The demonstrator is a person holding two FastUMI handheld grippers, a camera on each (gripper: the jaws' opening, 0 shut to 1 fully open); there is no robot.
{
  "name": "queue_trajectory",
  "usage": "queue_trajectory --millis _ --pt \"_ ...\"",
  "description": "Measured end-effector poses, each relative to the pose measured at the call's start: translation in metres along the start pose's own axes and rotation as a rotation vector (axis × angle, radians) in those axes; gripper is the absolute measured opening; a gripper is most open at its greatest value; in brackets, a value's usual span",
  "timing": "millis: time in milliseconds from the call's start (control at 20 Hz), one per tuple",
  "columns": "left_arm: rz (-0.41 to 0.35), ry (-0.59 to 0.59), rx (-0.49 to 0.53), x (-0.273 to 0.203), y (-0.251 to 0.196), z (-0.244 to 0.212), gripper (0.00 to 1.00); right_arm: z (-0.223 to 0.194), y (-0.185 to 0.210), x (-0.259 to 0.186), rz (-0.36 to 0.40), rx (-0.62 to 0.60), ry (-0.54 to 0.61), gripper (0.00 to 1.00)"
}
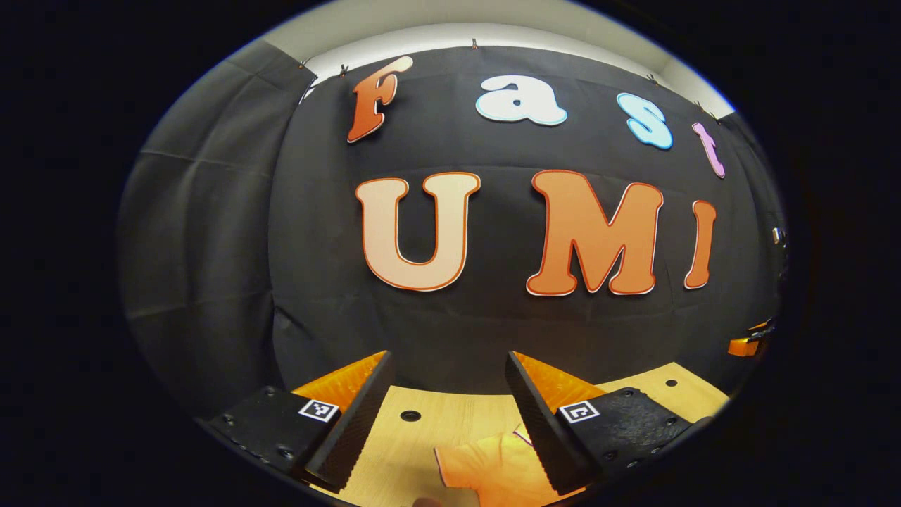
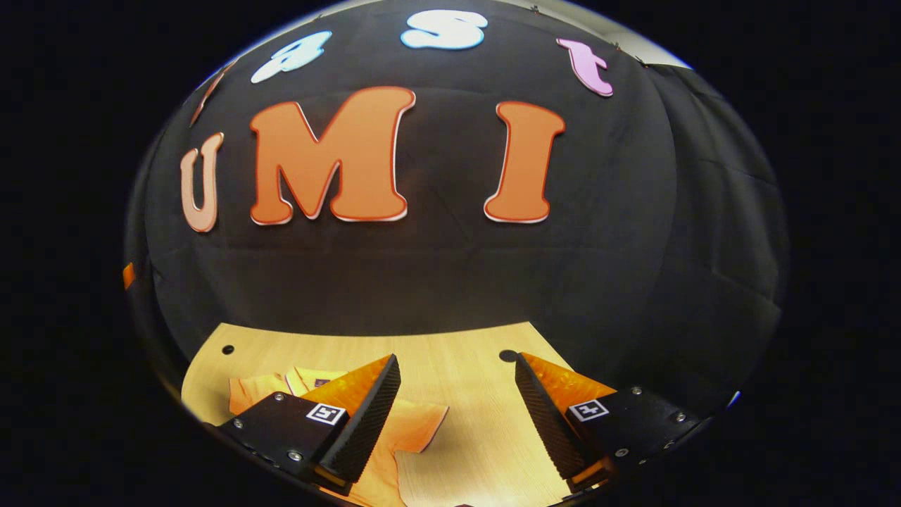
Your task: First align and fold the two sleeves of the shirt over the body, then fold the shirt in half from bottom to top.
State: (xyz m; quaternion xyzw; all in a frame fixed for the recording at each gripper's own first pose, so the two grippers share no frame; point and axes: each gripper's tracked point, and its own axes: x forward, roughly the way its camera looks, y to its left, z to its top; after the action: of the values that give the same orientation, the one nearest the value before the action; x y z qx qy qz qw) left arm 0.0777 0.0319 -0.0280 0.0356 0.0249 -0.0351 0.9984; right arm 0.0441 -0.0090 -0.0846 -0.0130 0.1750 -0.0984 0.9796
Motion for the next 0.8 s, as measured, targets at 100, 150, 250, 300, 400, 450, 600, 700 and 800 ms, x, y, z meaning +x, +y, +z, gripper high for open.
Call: queue_trajectory --millis 100,150,250,300,400,450,600,700,800 --pt "-0.002 0.013 -0.003 0.0 0.003 -0.006 0.98 -0.022 -0.001 0.021 -0.011 0.0 0.099 0.99" --pt "0.009 0.018 0.005 0.0 0.009 -0.01 0.98 -0.039 -0.001 0.033 -0.015 0.002 0.183 0.99" --pt "0.025 0.025 0.025 -0.002 0.02 -0.014 0.98 -0.066 0.008 0.051 0.016 0.038 0.31 1.0" --pt "0.036 0.034 0.03 -0.003 0.026 -0.017 0.98 -0.077 0.014 0.058 0.029 0.056 0.363 1.0" --pt "0.055 0.043 0.019 -0.006 0.037 -0.021 0.98 -0.098 0.016 0.077 0.029 0.042 0.436 1.0" --pt "0.066 0.045 0.011 -0.007 0.043 -0.025 0.98 -0.113 0.017 0.085 0.025 0.029 0.484 1.0" --pt "0.098 0.054 0.001 -0.012 0.061 -0.031 0.98 -0.15 0.024 0.107 0.025 0.024 0.611 1.0" --pt "0.107 0.058 0.009 -0.015 0.067 -0.036 0.98 -0.178 0.029 0.12 0.031 -0.006 0.683 1.0" --pt "0.123 0.075 0.019 -0.017 0.077 -0.042 0.98 -0.197 0.033 0.129 0.021 -0.003 0.743 1.0"
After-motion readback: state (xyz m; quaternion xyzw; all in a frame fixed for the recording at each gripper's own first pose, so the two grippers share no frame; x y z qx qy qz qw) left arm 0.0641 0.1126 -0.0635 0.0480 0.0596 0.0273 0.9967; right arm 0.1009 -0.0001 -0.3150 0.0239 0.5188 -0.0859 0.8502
